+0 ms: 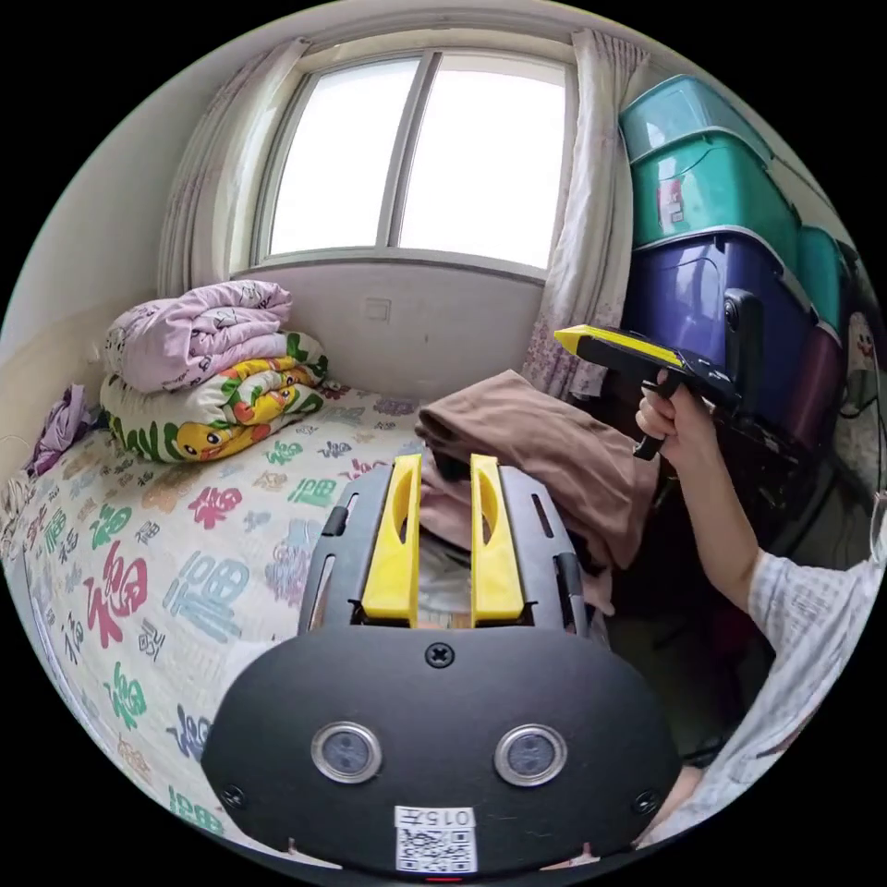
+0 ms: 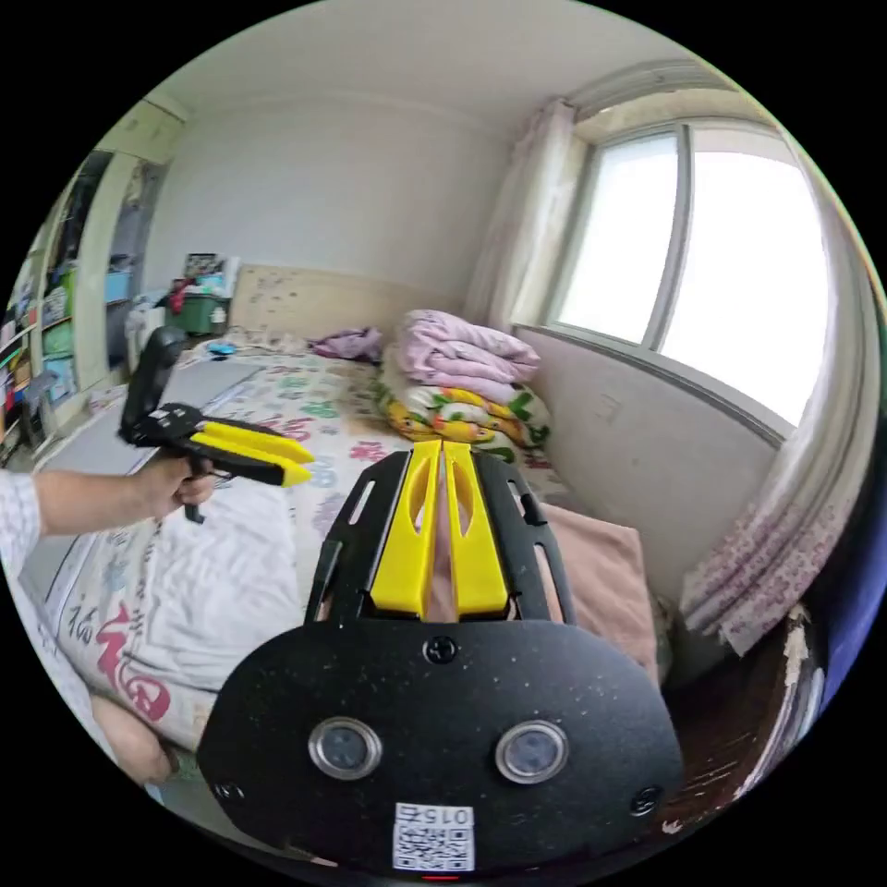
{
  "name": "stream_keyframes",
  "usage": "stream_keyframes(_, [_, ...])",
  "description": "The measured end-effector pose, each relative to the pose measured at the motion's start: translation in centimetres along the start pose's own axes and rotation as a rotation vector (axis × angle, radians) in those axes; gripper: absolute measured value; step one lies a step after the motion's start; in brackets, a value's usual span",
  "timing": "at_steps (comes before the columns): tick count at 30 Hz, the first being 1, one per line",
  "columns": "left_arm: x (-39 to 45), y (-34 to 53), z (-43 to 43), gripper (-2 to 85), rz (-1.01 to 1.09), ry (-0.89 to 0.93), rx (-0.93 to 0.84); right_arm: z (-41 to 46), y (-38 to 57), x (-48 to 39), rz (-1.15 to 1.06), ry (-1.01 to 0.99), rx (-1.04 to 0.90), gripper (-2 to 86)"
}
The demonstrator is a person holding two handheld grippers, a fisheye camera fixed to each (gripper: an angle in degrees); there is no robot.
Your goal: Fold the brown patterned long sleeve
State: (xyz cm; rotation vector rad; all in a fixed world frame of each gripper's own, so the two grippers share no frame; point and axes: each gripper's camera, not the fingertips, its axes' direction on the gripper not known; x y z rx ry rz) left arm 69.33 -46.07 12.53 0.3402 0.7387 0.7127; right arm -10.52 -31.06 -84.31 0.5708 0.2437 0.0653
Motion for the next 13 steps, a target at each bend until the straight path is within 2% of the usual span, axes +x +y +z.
stream_keyframes(3, [-0.1, 6.6, -2.9, 10.0, -0.059, -0.015, -0.174, -1.1, 4.6, -8.3, -0.096, -0.353, -0.093, 0.2])
stream_keyframes(5, [-0.3, 10.9, -4.1, 11.5, -0.140, -0.043, -0.254, -0.1, 8.1, -14.3, -0.128, -0.504, -0.191, 3.7])
stream_keyframes(7, [-0.4, 14.8, -5.1, 12.7, -0.226, -0.067, -0.305, 1.1, 10.3, -18.3, -0.155, -0.545, -0.268, 6.1])
stream_keyframes(10, [-0.4, 20.0, -7.1, 13.4, -0.347, -0.145, -0.277, 2.8, 12.2, -23.1, -0.193, -0.529, -0.394, 9.5])
stream_keyframes(13, [-2.0, 22.9, -8.9, 13.1, -0.473, -0.210, -0.212, 3.4, 11.1, -23.8, -0.137, -0.569, -0.366, 10.1])
